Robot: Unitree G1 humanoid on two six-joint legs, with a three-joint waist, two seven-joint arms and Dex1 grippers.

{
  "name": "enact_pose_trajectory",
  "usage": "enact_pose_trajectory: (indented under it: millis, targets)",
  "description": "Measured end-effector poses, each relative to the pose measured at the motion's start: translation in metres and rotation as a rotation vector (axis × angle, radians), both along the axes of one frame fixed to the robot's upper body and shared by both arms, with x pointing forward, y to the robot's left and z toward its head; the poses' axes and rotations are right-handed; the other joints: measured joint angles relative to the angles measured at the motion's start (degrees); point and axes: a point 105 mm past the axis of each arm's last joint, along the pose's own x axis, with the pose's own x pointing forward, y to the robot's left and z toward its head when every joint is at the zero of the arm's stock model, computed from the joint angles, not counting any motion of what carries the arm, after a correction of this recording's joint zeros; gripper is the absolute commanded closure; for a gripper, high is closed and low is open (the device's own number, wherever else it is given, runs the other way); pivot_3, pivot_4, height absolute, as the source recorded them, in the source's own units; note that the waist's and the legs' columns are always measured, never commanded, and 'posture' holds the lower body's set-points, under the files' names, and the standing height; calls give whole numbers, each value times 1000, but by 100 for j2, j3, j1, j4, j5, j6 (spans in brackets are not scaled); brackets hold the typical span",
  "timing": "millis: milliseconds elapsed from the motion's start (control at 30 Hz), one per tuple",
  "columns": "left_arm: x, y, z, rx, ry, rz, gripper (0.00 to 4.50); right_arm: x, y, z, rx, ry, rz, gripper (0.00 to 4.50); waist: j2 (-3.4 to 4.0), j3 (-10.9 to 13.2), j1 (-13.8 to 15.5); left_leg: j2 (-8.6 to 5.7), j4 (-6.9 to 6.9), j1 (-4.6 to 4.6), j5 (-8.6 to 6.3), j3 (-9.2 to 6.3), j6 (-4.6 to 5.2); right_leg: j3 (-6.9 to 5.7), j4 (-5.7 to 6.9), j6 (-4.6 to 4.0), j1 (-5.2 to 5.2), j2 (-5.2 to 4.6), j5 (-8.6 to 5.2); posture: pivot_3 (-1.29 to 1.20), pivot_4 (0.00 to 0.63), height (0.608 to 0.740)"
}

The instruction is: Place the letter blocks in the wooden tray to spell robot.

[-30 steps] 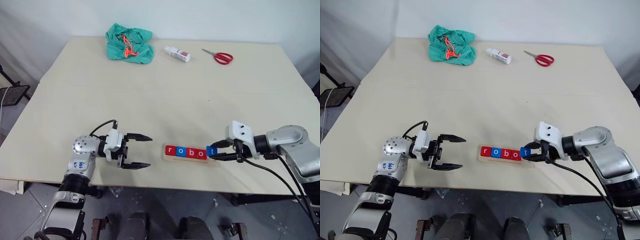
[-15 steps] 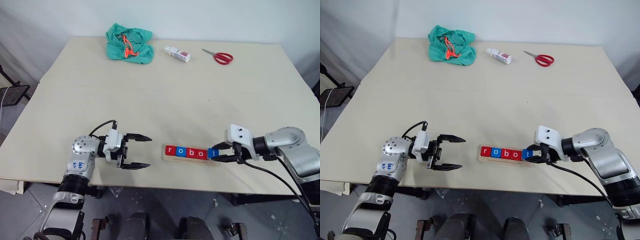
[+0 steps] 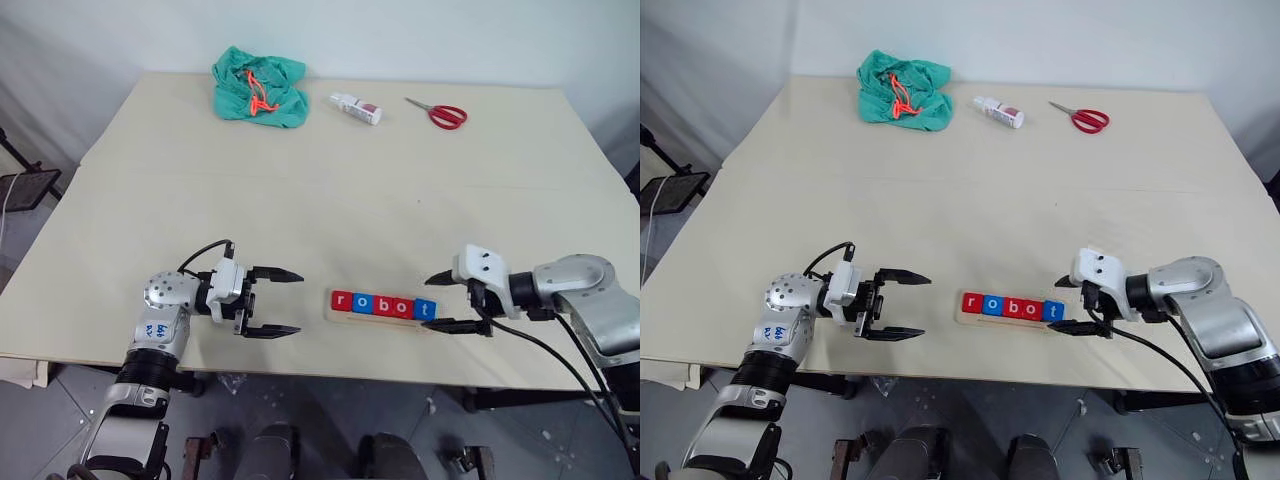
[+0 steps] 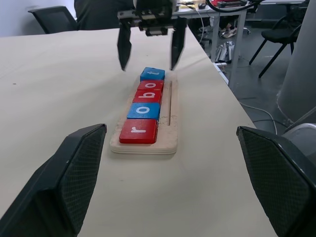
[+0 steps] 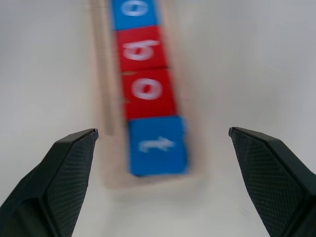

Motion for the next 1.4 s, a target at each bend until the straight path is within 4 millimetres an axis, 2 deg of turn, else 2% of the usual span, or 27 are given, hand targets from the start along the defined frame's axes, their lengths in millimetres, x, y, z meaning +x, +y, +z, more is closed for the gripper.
enact_pose_trajectory:
  millis: [100,400,433,733,1067,1233,1300,1400]
  targets:
    - [0,0,0,-1,-1,3,0,0,-8,3,25,-17,-45,997,0,0,1,0,-1,0,0,1,0,-2,0,0,0,0,0,0,150,740]
    - [1,-1,0,-5,-1,5,0,-7,-12,0,7,10,-78,4216,0,0,-1,1,-2,0,0,2,0,-2,0,0,0,1,0,0,150,740]
    - [1,-1,0,-7,-1,5,0,-8,-11,-2,6,15,-81,4468,0,0,-1,1,-2,1,0,2,0,-2,0,0,0,1,0,0,150,740]
    - [1,-1,0,-6,-2,8,0,-11,-7,-15,-27,52,-61,4468,0,0,2,0,-1,0,0,1,0,-1,0,0,0,0,0,0,150,740]
    - [2,0,0,-8,-1,21,0,-10,-5,-15,-23,42,-52,4468,0,0,0,0,-1,0,0,1,0,-1,0,0,0,0,0,0,150,740]
    - [7,0,0,-22,28,69,0,-8,-16,-8,-31,17,-96,4468,0,0,4,0,-1,-1,0,1,0,-1,0,0,1,0,0,0,150,740]
    - [11,1,1,-32,44,99,0,-7,-23,-3,-8,12,-122,4102,-1,0,6,0,-1,-1,0,1,0,-1,0,0,1,0,0,0,150,740]
    - [20,4,6,-51,45,174,0,-11,-27,5,67,18,-115,3284,-1,1,4,0,-2,-1,0,2,0,-3,0,0,1,1,0,0,150,740]
